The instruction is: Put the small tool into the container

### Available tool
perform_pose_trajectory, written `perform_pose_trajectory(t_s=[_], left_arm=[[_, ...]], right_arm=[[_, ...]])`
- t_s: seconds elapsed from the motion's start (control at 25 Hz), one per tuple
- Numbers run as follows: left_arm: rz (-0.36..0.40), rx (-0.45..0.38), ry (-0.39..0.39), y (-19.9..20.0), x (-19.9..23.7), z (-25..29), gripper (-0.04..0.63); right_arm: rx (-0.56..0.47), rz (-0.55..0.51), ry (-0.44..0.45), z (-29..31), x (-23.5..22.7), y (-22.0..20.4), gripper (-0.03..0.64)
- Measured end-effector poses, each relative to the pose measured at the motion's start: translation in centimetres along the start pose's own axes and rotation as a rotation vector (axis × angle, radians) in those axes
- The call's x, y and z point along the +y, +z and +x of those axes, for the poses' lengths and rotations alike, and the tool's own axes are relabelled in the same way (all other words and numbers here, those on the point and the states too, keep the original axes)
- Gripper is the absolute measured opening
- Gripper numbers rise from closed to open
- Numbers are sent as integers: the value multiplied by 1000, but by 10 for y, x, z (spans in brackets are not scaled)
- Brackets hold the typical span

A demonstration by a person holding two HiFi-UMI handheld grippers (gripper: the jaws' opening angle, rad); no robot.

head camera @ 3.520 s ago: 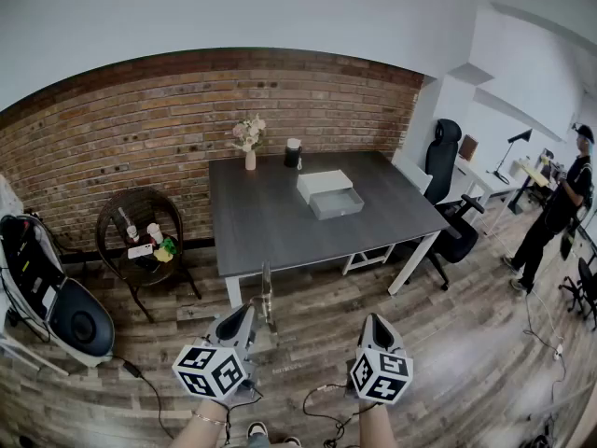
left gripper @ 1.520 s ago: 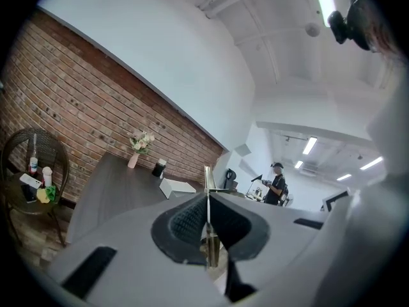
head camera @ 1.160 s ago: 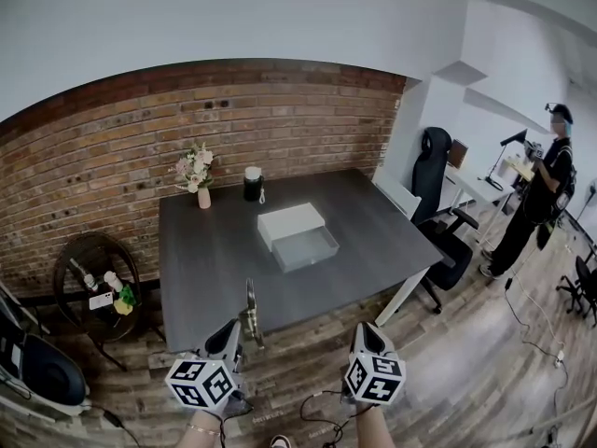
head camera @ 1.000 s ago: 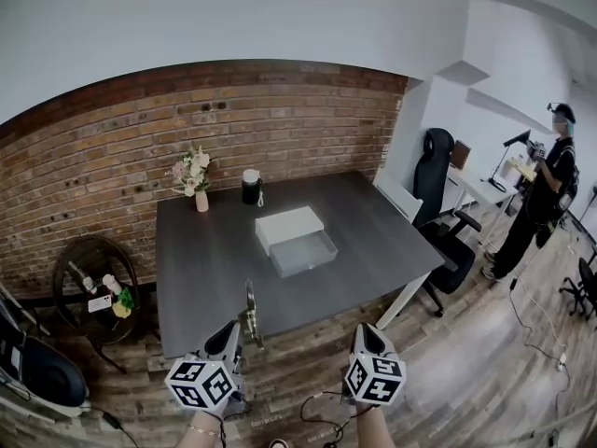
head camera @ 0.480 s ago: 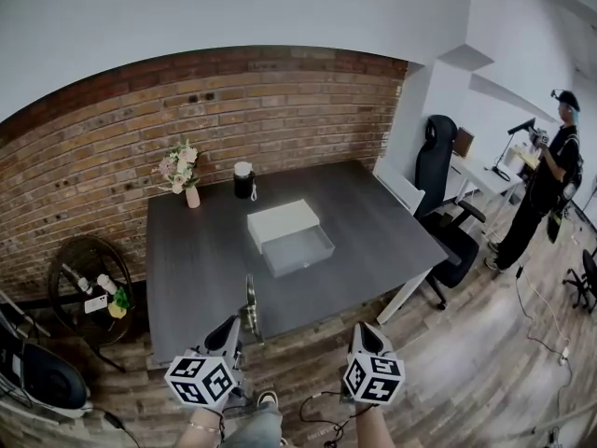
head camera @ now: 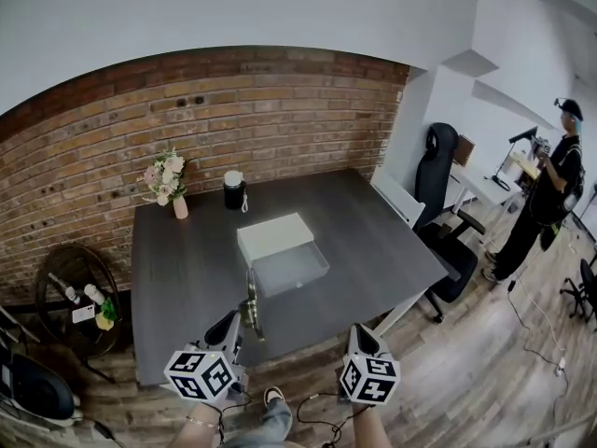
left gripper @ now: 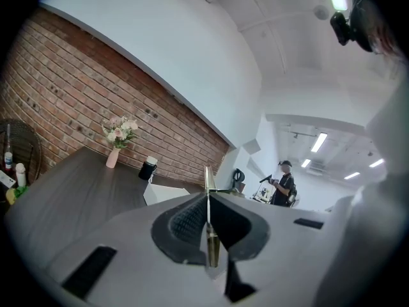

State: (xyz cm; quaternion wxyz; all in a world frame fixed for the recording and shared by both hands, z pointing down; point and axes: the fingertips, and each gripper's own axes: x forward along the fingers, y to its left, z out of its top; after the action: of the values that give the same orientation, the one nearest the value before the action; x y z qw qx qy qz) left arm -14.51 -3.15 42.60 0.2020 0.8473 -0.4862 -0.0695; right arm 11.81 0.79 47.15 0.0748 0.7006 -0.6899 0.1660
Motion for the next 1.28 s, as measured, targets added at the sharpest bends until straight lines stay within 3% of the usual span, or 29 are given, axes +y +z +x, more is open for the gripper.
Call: perform_pose_trajectory(t_s=[0.44,0.72,1.04,1.28], left_arm=[[6,-20,-23,34,12,120,9],[-14,-20,4,43,39,176,9],[-46,-40,81,53,73,203,9],[-24,-58,123,56,84,198,9]], right_arm=[[0,4,-2,103,-38,54,2],[16,-21,23,171,-43,79,2],[59,-12,83,220,-32,87,2],[109,-11,130,245,-30,77,2]])
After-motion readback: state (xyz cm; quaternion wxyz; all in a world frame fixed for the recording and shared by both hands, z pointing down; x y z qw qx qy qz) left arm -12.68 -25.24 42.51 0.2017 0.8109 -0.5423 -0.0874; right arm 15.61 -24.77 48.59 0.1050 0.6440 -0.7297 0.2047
